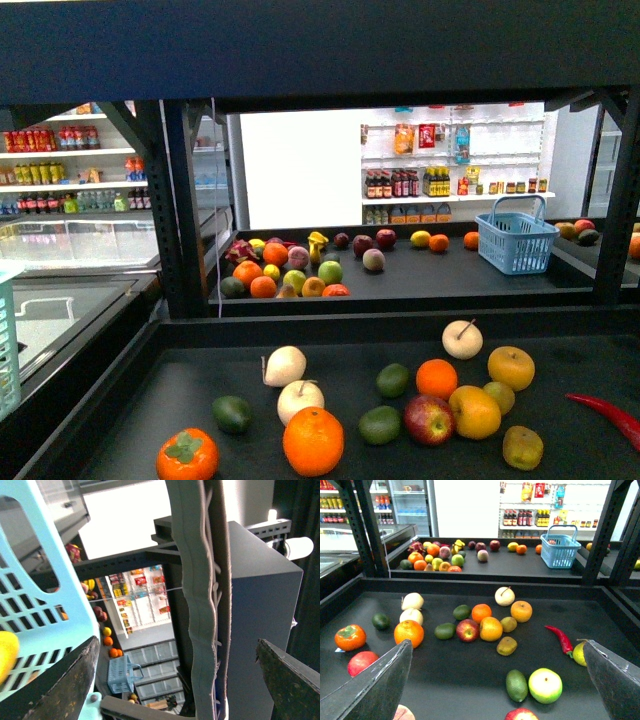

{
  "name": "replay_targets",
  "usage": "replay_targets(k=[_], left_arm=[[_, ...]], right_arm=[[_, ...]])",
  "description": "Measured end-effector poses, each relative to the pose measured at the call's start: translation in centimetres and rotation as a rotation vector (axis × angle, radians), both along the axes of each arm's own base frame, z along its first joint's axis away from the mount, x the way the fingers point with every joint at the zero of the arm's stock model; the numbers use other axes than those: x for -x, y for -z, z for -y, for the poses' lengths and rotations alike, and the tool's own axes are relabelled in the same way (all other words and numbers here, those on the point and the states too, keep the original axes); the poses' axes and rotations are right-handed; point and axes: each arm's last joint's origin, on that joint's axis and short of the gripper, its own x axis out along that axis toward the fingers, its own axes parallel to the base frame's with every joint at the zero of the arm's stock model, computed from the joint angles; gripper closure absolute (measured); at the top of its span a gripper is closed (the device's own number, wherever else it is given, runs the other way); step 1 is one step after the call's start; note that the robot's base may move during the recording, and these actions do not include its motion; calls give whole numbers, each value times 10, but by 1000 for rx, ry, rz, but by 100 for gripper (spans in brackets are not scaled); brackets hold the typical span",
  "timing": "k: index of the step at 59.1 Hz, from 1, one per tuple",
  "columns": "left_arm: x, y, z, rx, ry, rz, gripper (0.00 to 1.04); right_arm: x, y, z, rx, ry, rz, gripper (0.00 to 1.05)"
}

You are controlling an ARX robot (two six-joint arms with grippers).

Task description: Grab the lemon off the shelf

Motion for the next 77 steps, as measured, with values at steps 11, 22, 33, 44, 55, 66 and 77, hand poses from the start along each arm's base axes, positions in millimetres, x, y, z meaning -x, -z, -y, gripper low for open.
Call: replay_targets(k=[11, 22, 33, 44, 55, 66, 77], left_arm=[[18, -22, 6, -102, -40, -79, 8], [32, -52, 25, -261, -75, -151, 8], [56, -85, 60, -530, -131, -265, 8], [99, -125, 133, -907, -93, -212, 8], [159, -126, 207, -1188, -204, -172, 23], [198, -80, 247, -1297, -237, -126, 59], [207, -46, 247, -1311, -229, -147, 95]], right_arm=[[0, 0, 0, 0, -2, 0, 2], [0, 0, 0, 0, -2, 0, 2], [0, 0, 0, 0, -2, 0, 2], [0, 0, 0, 0, -2, 0, 2], [0, 0, 0, 0, -2, 0, 2], [0, 0, 0, 0, -2, 0, 2], [0, 0, 0, 0, -2, 0, 2]])
